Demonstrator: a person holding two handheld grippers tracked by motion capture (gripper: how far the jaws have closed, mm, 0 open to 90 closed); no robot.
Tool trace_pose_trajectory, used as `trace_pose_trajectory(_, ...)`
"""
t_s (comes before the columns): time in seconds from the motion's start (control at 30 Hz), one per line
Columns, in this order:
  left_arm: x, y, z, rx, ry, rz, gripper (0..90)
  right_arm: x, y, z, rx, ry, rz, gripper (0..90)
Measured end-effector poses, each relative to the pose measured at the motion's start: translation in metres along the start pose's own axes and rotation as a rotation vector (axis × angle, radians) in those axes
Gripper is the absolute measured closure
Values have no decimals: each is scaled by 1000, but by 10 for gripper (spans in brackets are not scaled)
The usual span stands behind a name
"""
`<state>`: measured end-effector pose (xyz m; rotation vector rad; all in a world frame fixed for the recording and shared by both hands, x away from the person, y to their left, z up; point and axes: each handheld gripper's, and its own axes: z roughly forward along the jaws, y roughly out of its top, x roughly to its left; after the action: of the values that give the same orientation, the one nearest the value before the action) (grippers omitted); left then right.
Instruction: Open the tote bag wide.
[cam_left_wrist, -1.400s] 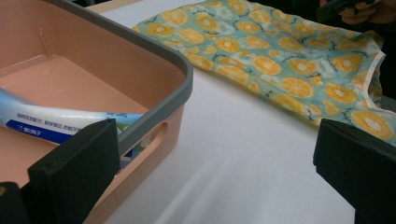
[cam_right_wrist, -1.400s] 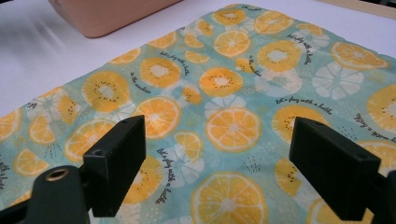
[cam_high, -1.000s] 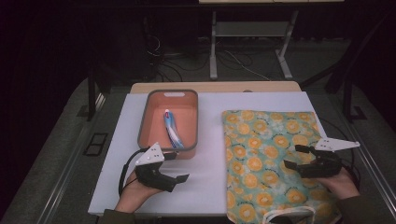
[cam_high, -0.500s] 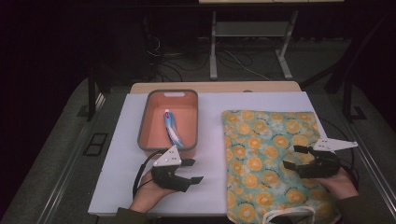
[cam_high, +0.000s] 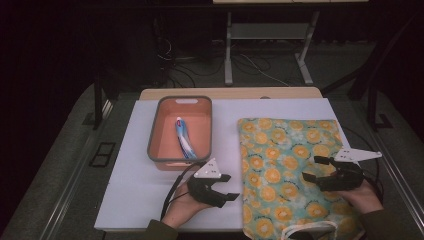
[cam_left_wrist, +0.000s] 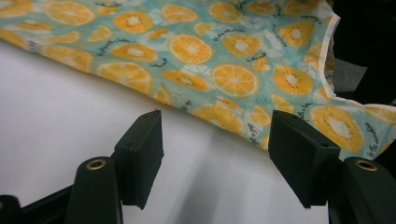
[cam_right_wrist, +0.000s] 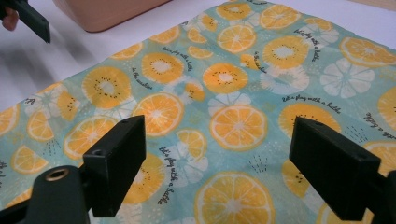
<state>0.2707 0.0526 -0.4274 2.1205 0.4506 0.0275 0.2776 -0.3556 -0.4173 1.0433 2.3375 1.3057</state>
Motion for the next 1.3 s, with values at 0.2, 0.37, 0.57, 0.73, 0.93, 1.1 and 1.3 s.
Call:
trace_pose_trajectory(0.2,-1,4,18,24,-25,-14,360,0,0,0,1,3,-1,184)
trace_pose_trajectory(0.37,-2,4,34,56,-25,-30,360,0,0,0,0,2,0,184)
trace_pose_trajectory(0.57,-4,4,50,100,-26,-27,351,0,0,0,0,3,-2,184)
trace_pose_trajectory(0.73,-7,5,57,114,-5,3,487,0,0,0,-1,4,-1,184)
trace_pose_trajectory(0.93,-5,5,57,117,-6,7,764,0,0,0,0,5,-2,184)
trace_pose_trajectory(1.1,-3,7,58,132,-13,0,889,0,0,-1,-3,5,-3,184)
trace_pose_trajectory(1.3,8,11,50,88,64,-26,894,0,0,-1,-4,5,1,184)
